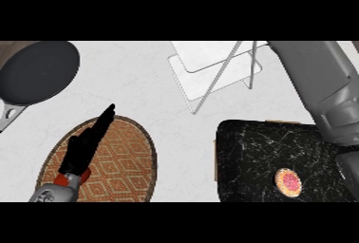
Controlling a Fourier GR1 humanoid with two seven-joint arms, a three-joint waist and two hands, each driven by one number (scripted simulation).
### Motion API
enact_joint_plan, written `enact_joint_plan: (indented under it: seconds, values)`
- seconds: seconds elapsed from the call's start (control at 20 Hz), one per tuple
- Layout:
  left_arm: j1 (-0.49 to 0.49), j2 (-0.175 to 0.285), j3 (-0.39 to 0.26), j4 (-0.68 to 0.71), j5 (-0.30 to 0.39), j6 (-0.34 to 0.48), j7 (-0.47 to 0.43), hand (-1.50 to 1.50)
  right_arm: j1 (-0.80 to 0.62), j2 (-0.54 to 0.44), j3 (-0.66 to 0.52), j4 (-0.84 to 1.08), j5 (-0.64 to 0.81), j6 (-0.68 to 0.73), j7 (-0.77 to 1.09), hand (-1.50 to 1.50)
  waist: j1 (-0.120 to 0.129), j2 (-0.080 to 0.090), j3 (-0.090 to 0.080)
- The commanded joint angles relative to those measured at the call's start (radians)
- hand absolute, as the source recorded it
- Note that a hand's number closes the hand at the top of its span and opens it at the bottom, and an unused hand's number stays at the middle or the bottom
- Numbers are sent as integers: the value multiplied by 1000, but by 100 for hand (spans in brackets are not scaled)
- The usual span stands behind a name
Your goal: Pick the tomato from the tray and place it in the tiered shelf
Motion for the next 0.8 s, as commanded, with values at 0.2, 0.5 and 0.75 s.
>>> enact_joint_plan:
  seconds: [0.2,0.5,0.75]
  values:
    - [-18,-13,9,16,2,7,58,0,2,64,-251,75,-237,-38,-76,-150,-3,10,-9]
    - [35,-18,-3,12,-12,1,2,0,-56,-13,-341,68,-273,-211,-149,-150,8,11,-10]
    - [91,-36,-29,-16,-45,30,-6,0,-8,-101,-403,54,-291,-352,-222,-150,-15,1,-9]
